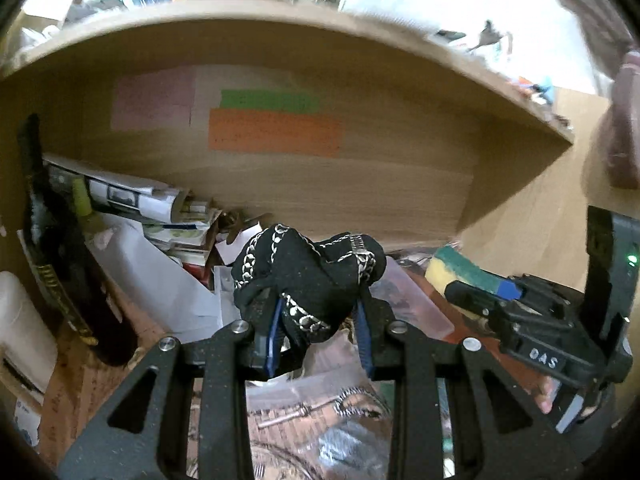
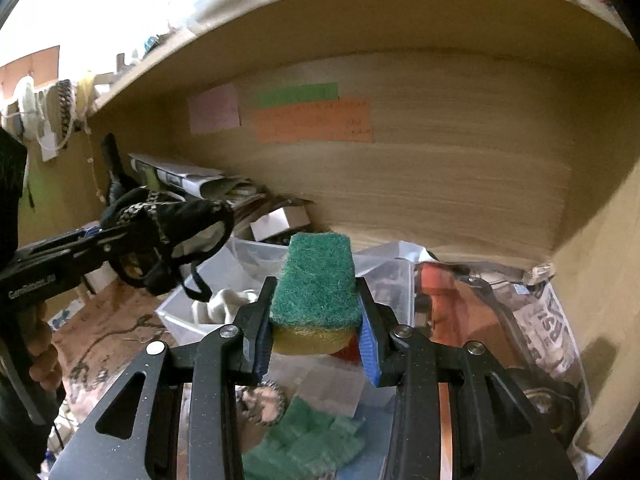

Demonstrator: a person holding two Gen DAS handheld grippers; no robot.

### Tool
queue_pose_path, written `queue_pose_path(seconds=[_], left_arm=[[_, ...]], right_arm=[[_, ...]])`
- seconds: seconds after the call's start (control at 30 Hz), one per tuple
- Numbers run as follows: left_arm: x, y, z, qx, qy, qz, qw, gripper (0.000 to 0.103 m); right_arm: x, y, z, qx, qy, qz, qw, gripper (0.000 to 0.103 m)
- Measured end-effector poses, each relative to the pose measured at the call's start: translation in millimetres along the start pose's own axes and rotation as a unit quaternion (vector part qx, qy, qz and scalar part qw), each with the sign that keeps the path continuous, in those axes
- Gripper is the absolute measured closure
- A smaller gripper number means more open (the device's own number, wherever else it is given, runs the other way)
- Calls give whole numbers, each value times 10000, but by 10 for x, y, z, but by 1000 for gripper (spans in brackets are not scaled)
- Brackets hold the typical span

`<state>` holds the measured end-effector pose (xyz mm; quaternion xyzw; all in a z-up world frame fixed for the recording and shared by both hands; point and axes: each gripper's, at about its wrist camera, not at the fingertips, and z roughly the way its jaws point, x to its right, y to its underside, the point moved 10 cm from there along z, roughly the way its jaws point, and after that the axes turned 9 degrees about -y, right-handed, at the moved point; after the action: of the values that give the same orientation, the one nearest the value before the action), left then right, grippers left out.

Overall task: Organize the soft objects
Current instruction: 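Lift the cap and sponge and carry them over the clear box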

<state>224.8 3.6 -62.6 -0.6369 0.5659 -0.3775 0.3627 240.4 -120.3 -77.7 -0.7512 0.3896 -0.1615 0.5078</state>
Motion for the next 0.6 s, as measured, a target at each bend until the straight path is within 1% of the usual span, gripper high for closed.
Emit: queue_pose_path(seconds=[0.13, 0.37, 0.47, 0.6], left_arm=[[13, 31, 373, -353, 111, -112, 9993, 72], [89, 266, 927, -903, 51, 1, 9959, 72], [103, 411, 1068, -1153, 72, 32, 9933, 72], [123, 523, 1131, -1331, 124, 58, 9910, 70]], right_arm=[[82, 22, 205, -149, 18, 119, 9998, 70], [220, 160, 590, -564, 170, 140, 9982, 70], [260, 244, 723, -759, 194, 163, 9968, 70], [333, 348, 839, -955, 251, 222, 9949, 69]])
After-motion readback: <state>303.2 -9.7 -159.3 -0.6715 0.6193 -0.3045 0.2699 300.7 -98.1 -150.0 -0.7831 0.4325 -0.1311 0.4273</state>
